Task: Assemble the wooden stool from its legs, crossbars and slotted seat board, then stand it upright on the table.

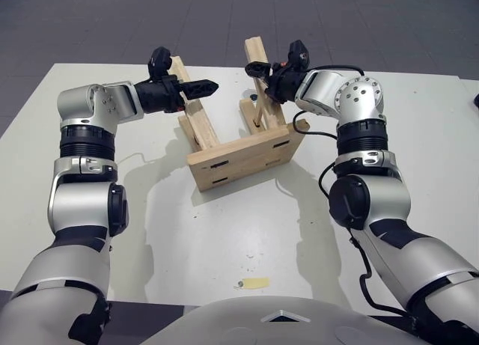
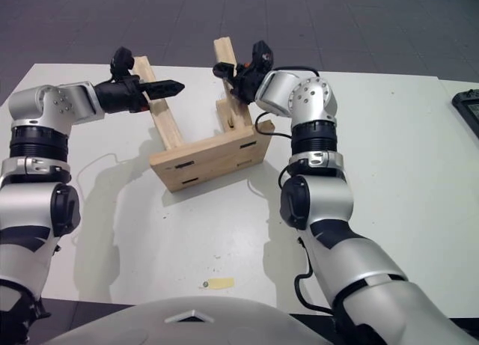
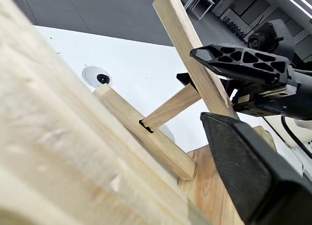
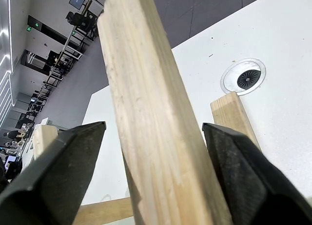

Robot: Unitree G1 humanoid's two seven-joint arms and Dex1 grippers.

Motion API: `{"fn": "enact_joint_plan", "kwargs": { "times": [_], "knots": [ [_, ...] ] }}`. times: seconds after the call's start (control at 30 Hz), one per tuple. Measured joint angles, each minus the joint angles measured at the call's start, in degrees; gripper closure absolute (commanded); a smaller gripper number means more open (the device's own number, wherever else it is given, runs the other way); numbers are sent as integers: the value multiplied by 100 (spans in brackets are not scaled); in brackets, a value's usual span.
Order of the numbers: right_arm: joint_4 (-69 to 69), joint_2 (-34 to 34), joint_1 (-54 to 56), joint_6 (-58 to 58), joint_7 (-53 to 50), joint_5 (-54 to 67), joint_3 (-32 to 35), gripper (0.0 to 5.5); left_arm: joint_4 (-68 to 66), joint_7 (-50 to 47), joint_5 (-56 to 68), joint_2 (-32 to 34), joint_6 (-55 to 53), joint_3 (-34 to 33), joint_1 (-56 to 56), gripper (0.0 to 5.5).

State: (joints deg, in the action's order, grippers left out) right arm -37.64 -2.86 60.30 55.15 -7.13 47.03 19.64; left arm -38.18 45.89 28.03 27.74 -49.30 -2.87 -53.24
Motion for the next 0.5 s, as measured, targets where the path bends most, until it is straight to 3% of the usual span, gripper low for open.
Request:
{"fn": "enact_joint_plan", "kwargs": {
  "times": [0.1,0.2,0.4,0.5],
  "knots": [
    [185,60,-98,17,161,-104,-46,64,122,31,-109,-23,281,13,119,14],
    [306,137,-141,28,294,-204,-113,18,154,-206,-384,-35,635,-11,190,10],
    [722,252,-316,-51,593,-563,-428,12,402,-389,-482,-46,808,-209,484,10],
    [1102,210,-519,-308,862,-1018,-933,12,822,-388,-484,-47,858,-231,702,10]
  ]
}}
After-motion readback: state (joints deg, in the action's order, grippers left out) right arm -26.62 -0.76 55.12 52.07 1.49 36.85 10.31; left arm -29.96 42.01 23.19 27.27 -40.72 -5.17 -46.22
